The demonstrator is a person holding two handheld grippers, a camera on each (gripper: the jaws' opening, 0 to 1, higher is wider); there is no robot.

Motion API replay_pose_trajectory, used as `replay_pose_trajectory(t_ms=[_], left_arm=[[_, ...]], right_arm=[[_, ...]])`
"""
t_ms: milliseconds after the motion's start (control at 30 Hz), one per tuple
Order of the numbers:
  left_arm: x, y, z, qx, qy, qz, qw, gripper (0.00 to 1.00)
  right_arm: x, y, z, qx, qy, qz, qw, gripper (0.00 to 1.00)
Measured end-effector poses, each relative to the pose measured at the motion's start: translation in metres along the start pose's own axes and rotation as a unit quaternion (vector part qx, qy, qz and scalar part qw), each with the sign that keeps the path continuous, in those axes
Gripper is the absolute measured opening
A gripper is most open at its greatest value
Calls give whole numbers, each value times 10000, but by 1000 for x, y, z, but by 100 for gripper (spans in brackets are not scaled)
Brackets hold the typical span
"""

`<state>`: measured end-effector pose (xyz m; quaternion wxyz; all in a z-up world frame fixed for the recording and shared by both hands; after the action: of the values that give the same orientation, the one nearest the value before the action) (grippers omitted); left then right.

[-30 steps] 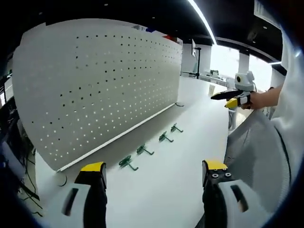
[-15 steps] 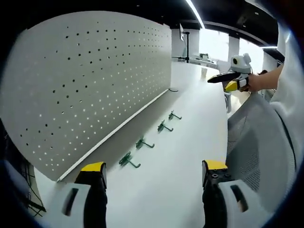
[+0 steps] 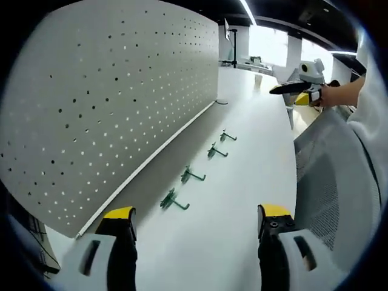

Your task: Insert the hook assembly into the mounting plate slot until the hook locks in place.

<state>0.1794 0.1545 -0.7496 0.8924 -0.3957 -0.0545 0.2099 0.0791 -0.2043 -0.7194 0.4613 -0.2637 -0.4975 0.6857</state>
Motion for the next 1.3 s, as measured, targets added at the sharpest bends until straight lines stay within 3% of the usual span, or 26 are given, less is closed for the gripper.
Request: replay_pose_trajectory(t_ms=[300, 567, 667, 1200, 1300], left_arm=[[10, 1, -7, 193, 86, -119, 9997, 85], [15, 1, -18, 535, 258, -391, 9975, 86], [16, -1, -22, 522, 374, -400, 9971, 87], [29, 3, -41, 1030, 694, -692, 9898, 86], [30, 7, -44, 1210, 746, -857, 9861, 86]], right_arm=[[-1, 0, 2, 3, 26, -11, 10000, 66], [0, 2, 3, 26, 21, -11, 10000, 66], [1, 2, 4, 32, 22, -31, 10000, 66], [-1, 4, 7, 63, -20, -74, 10000, 65], [-2, 6, 8, 103, 12, -92, 9999, 66]])
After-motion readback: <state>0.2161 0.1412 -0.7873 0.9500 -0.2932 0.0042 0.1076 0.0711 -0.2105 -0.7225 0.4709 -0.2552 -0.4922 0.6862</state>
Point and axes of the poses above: the point that each gripper's makers call its tool centre point, and the gripper's own axes: z roughly backward along the fingers, x roughly to its left, y roughly out of its underside, the point moved 5 cm from there along z, roughly backward along the fingers, and after that the axes turned 7 degrees about y, right-handed, at the moved point
